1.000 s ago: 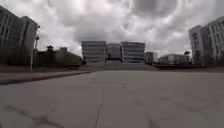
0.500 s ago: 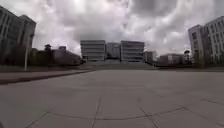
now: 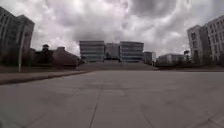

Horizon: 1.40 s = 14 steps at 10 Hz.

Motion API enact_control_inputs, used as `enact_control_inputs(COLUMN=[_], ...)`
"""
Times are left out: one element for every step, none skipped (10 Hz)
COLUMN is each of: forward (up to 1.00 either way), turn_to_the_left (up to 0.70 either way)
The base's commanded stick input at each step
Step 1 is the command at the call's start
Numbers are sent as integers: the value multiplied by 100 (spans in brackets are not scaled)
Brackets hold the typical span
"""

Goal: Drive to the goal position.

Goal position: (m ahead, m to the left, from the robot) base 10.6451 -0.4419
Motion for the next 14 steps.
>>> enact_control_inputs(forward=[100, 100, 100, 100, 100, 100, 100, 100, 100, 100, 100, 100, 100, 100], turn_to_the_left=[0, 0, 0, 0, 0, 0, 0, 0, 0, 0, 0, 0, 0, 0])
